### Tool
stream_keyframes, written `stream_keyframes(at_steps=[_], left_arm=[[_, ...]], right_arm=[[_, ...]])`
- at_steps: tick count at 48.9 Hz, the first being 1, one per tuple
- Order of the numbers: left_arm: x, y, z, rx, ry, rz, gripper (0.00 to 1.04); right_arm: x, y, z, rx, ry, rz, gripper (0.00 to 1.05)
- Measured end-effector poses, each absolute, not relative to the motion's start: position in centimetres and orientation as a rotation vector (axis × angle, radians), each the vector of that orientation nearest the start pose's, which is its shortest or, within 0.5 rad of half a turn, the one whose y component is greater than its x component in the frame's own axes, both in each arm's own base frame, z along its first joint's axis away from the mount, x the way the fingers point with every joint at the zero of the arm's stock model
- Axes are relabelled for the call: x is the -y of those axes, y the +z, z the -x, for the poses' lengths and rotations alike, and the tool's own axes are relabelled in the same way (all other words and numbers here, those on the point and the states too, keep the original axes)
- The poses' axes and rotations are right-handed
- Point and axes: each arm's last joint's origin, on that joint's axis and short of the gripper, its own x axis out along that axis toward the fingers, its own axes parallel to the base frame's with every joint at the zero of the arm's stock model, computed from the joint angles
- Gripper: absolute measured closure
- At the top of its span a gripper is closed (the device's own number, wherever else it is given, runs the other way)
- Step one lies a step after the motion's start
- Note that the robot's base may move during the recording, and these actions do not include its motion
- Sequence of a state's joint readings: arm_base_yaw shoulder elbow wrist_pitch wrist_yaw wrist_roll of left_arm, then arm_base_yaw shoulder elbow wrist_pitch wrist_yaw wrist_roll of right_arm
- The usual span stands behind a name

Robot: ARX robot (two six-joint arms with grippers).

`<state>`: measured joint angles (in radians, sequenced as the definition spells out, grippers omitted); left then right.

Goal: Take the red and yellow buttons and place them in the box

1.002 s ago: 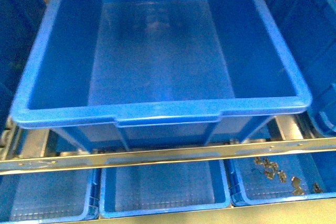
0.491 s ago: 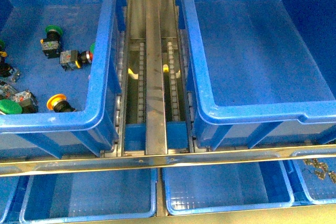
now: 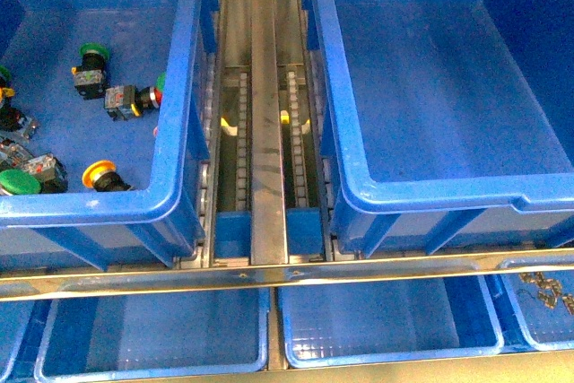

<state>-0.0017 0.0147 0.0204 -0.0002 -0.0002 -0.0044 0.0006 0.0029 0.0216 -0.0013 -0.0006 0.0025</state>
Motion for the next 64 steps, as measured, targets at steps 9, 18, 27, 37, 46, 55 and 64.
stream_keyframes(at_steps=[9,18,27,37,46,55,64], left_arm=[[0.0,16.8,-9.9,-0.159,0.073,0.086,0.08],[-0.5,20.2,-15.0,-0.324,0.249,0.393,0.08],[-0.5,21.6,-22.7,-0.353,0.280,0.508,0.08],[-0.8,19.7,-28.3,-0.446,0.373,0.551,0.08],[-1.4,17.4,-32.7,-0.498,0.464,0.569,0.08],[-2.7,14.5,-35.0,-0.547,0.554,0.576,0.08],[-3.7,12.1,-36.1,-0.575,0.579,0.576,0.08]], right_arm=[[0.0,17.1,-9.7,0.017,0.001,-0.002,0.06],[0.0,17.1,-9.7,0.017,0.001,-0.002,0.06],[0.0,17.1,-9.7,0.017,0.000,-0.003,0.06],[0.0,17.1,-9.7,0.017,0.000,-0.002,0.06],[0.0,17.1,-9.7,0.017,0.000,-0.002,0.06],[0.0,17.1,-9.7,0.017,0.000,-0.003,0.06],[0.0,17.1,-9.7,0.017,0.000,-0.002,0.06]])
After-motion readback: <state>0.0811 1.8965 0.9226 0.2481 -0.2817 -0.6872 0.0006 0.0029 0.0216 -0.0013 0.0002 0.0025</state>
